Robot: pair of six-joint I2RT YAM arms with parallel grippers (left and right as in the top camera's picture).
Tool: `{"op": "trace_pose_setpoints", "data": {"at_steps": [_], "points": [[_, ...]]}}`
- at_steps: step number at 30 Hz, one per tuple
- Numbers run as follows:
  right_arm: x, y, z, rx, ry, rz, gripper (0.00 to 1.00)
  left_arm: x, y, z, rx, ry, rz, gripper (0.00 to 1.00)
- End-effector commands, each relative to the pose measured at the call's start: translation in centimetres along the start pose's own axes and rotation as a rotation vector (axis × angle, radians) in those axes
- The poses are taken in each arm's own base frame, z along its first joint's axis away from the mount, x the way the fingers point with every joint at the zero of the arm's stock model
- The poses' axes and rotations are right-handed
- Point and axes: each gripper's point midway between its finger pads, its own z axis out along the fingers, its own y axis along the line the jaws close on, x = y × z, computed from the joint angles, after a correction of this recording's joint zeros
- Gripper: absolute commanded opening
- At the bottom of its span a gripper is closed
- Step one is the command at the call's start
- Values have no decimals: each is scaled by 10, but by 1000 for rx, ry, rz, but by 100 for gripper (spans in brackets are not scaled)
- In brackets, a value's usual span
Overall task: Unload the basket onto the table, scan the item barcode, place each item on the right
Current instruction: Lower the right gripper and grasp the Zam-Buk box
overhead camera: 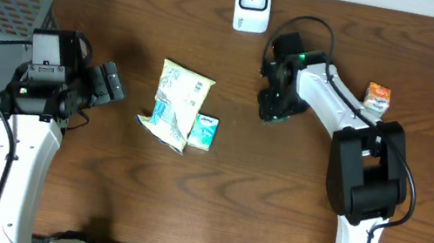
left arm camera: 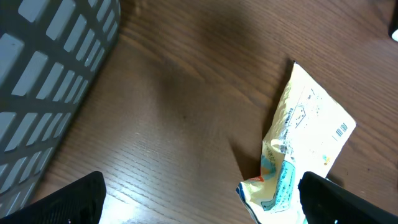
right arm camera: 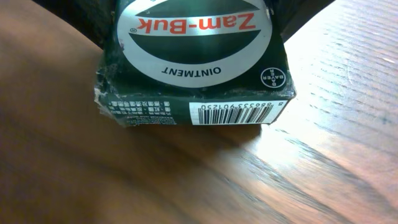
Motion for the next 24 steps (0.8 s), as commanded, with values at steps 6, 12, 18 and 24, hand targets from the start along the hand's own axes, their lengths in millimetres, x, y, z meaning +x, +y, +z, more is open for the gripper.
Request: {"op": "trace_pose_setpoints", "data": {"at_steps": [6,12,18,24], "points": [[-13,11,1,38,-20,-922,53,0,1,0,-2,4,-5,98],[-16,8,1,96,18,-1299,65,0,1,0,-2,4,-5,98],[-37,6,-4,161,-52,-1262,99,0,1,0,-2,4,-5,98],[-62,9,-46,205,-212,-944,99,0,1,0,-2,4,-5,97]]}}
